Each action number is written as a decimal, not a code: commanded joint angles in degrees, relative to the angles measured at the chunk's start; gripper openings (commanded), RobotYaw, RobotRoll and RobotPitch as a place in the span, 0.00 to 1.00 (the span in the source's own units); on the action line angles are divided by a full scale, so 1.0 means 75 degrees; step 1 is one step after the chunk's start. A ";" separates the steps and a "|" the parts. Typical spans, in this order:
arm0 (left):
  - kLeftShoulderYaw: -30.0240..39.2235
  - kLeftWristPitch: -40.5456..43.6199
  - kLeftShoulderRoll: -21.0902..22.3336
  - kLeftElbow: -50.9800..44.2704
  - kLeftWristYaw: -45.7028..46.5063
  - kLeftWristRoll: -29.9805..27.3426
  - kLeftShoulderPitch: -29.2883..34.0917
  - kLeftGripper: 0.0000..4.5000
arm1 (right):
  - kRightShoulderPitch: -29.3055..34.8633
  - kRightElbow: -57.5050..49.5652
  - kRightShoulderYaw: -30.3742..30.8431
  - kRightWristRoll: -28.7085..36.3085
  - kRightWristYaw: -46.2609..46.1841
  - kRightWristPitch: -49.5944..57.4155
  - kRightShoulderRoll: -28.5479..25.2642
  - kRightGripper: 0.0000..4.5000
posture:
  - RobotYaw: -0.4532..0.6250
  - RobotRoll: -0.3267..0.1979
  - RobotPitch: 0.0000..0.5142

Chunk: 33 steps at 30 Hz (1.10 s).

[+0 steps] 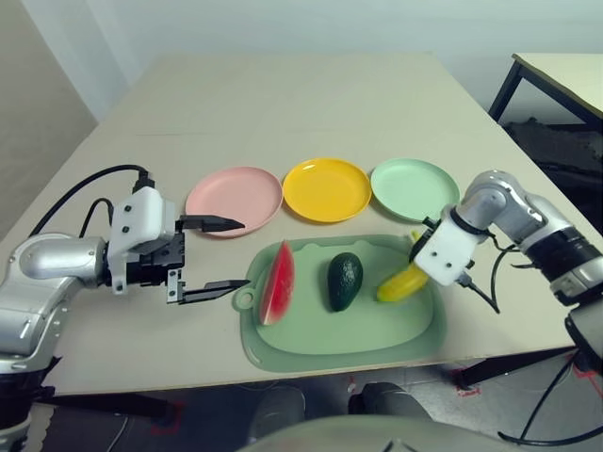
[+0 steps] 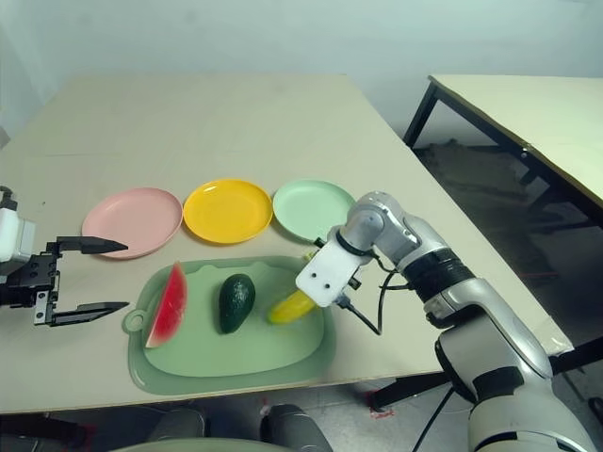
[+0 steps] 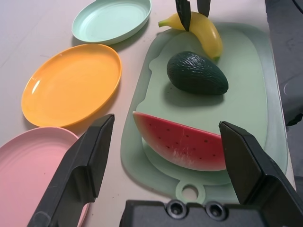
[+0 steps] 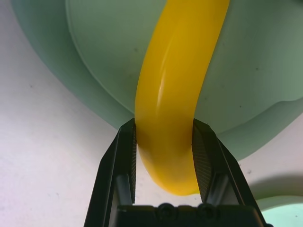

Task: Place the fruits into color-matched plates.

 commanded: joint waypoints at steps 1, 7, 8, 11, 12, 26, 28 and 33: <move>-0.0179 0.0010 -0.0068 0.0027 0.0032 0.0073 -0.0064 1.00 | -0.0006 -0.0228 -0.0001 0.0244 0.0083 0.0106 -0.0237 0.37 | 0.57 0.62 0.00; -0.0156 0.0008 -0.0081 0.0054 0.0025 0.0044 -0.0086 1.00 | -0.0800 -0.0670 0.1020 0.1786 0.0083 0.0579 -0.0873 0.37 | 0.57 0.62 0.00; -0.0137 0.0014 -0.0074 0.0064 0.0024 0.0033 -0.0090 1.00 | -0.1005 -0.0663 0.1192 0.2032 0.0083 0.0646 -0.0943 0.37 | 0.57 0.62 0.00; -0.0058 0.0092 -0.0017 0.0127 0.0090 0.0069 -0.0073 1.00 | -0.1809 -0.0232 0.1358 0.2478 0.0083 0.1044 -0.0738 0.37 | 0.58 0.62 0.00; -0.0043 0.0120 0.0003 0.0154 0.0134 0.0109 -0.0065 1.00 | -0.2064 0.0024 0.1278 0.2499 0.0083 0.1187 -0.0542 0.37 | 0.58 0.62 0.00; -0.0012 0.2532 -0.0666 -0.0083 0.2605 -0.0137 -0.0708 1.00 | -0.4170 0.5136 -0.0225 0.0445 -0.2825 0.2332 0.3037 0.37 | 0.58 0.62 0.00; 0.0016 0.2973 -0.0832 -0.0068 0.3045 -0.0192 -0.0852 1.00 | -0.4212 0.5478 -0.0314 0.0234 -0.3273 0.2632 0.3388 0.37 | 0.59 0.62 0.00; 0.0069 0.3838 -0.1190 -0.0127 0.3860 -0.0367 -0.1130 1.00 | -0.4182 0.6116 -0.0273 -0.0388 -0.4141 0.3149 0.3889 0.37 | 0.60 0.62 0.00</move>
